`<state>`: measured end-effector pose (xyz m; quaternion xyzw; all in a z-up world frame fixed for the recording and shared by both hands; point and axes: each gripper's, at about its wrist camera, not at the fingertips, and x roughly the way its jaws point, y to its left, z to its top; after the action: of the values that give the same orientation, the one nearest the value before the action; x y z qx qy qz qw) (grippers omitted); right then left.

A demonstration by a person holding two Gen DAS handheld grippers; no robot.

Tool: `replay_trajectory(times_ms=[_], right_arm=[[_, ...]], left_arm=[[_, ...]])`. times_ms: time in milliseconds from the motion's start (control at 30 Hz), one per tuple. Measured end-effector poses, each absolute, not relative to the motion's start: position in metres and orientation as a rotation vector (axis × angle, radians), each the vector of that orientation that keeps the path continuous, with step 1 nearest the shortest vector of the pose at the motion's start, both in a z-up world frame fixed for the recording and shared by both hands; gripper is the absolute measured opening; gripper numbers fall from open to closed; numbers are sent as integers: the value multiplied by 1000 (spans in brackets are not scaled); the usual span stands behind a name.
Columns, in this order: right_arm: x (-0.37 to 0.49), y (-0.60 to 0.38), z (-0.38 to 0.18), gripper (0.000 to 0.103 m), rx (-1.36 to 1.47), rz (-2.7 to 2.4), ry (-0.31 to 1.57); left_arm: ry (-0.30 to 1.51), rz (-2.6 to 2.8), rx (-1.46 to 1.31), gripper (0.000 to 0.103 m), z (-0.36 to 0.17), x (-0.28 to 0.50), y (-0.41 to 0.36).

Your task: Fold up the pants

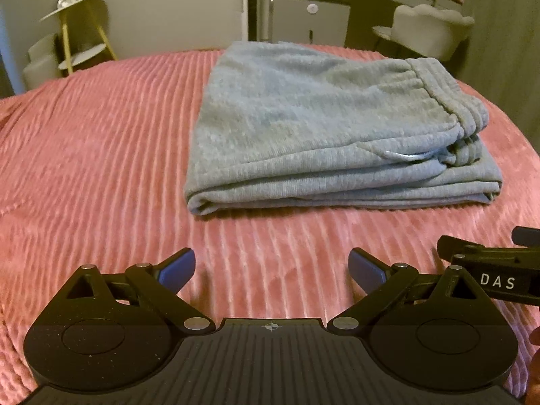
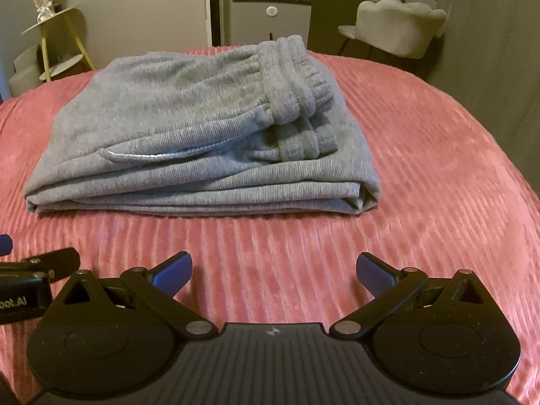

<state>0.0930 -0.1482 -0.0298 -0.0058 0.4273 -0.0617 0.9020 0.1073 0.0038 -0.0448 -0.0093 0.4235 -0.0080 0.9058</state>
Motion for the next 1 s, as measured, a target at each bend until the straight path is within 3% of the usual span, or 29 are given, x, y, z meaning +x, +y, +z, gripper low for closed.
replay_trajectory(times_ms=[1000], right_arm=[[87,-149,-28,103,-21,-127,871]], left_arm=[[864,-9,26,100,-49,112,-4]])
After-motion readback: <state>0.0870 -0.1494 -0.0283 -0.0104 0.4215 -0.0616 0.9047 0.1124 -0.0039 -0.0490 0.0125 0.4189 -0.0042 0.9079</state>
